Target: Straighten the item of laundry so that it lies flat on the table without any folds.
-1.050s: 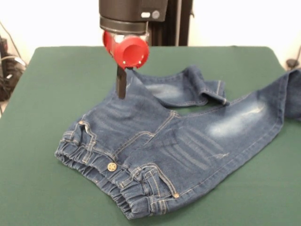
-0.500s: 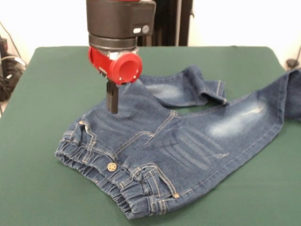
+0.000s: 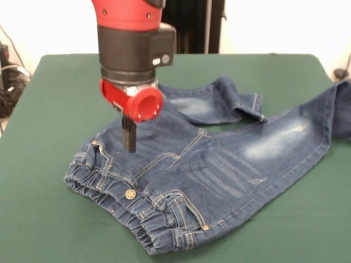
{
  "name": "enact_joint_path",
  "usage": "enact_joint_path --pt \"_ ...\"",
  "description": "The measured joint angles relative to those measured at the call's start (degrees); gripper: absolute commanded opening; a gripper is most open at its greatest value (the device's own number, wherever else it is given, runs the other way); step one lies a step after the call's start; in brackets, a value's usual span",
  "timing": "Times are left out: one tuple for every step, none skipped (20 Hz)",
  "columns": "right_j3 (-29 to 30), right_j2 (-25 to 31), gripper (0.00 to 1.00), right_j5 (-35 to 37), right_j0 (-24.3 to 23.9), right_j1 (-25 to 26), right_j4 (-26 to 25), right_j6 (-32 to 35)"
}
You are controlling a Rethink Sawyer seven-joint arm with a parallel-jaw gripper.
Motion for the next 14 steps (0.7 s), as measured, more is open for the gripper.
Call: enact_joint_path --pt "-0.3 0.1 0.0 0.0 0.0 0.6 -0.2 0.0" --pt "-0.8 0.2 0.0 0.0 0.0 1.5 -0.5 0.0" --pt "-1.1 0.2 0.0 0.0 0.0 2.2 -0.6 0.0" --pt "-1.2 0.2 0.0 0.0 0.0 2.6 -0.7 0.0" --pt "-1.5 0.2 0.0 0.0 -0.1 3.3 -0.8 0.0" --pt "-1.8 0.2 0.0 0.0 -0.1 3.9 -0.8 0.0" --pt "-2.1 0.2 0.0 0.0 -0.1 4.6 -0.9 0.0" --pt "-2.3 0.2 0.0 0.0 -0.2 5.0 -1.0 0.0" --pt "-2.6 0.2 0.0 0.0 -0.2 5.5 -1.1 0.0" --pt "-2.7 0.2 0.0 0.0 -0.3 5.8 -1.2 0.0" --pt "-2.8 0.2 0.0 0.0 -0.3 6.0 -1.4 0.0" --pt "-3.0 0.3 0.0 0.0 -0.3 6.3 -1.5 0.0" --pt "-3.1 0.3 0.0 0.0 -0.4 6.5 -1.7 0.0" --pt "-3.2 0.3 0.0 0.0 -0.4 6.7 -1.9 0.0"
